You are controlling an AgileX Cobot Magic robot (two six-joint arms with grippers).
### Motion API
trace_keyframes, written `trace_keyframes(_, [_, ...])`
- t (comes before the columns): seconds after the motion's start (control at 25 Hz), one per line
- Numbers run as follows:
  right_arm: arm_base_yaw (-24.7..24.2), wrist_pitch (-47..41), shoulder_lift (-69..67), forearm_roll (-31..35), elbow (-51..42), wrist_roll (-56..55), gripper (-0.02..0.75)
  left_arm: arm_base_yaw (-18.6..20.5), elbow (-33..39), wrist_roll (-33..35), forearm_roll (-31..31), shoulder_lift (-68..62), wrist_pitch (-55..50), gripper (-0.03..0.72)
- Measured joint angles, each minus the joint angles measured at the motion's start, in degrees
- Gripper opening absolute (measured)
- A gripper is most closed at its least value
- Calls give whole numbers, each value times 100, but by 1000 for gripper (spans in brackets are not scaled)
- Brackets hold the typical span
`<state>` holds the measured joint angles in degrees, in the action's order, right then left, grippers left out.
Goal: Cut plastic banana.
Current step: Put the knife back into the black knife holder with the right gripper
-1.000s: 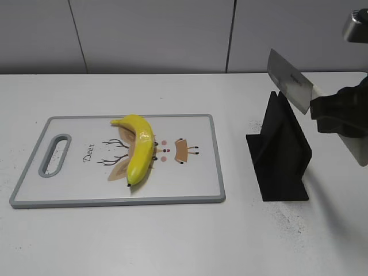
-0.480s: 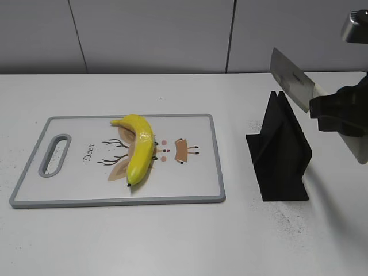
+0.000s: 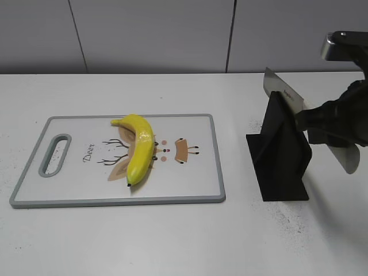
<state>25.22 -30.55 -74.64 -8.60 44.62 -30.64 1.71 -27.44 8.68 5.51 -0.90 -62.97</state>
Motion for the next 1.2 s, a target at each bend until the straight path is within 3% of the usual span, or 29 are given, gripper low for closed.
trace_keyframes(0.24, [0, 20, -4, 93, 0, 0, 162, 0, 0, 0, 0, 0, 0, 489])
trace_keyframes(0.32, [0, 36, -4, 142, 0, 0, 197, 0, 0, 0, 0, 0, 0, 489])
trace_keyframes(0.36, [0, 59, -4, 156, 0, 0, 246, 0, 0, 0, 0, 0, 0, 489])
trace_keyframes(0.52, [0, 75, -4, 270, 0, 0, 568, 0, 0, 0, 0, 0, 0, 485])
trace_keyframes(0.6, [0, 42, -4, 290, 20, 0, 629, 0, 0, 0, 0, 0, 0, 484])
trace_keyframes(0.92, [0, -54, 306, 302, 251, 182, 637, 0, 0, -5, 0, 0, 0, 482])
trace_keyframes(1.2, [0, -730, 1438, 358, 258, 1417, 620, 0, 0, -5, 0, 0, 0, 480])
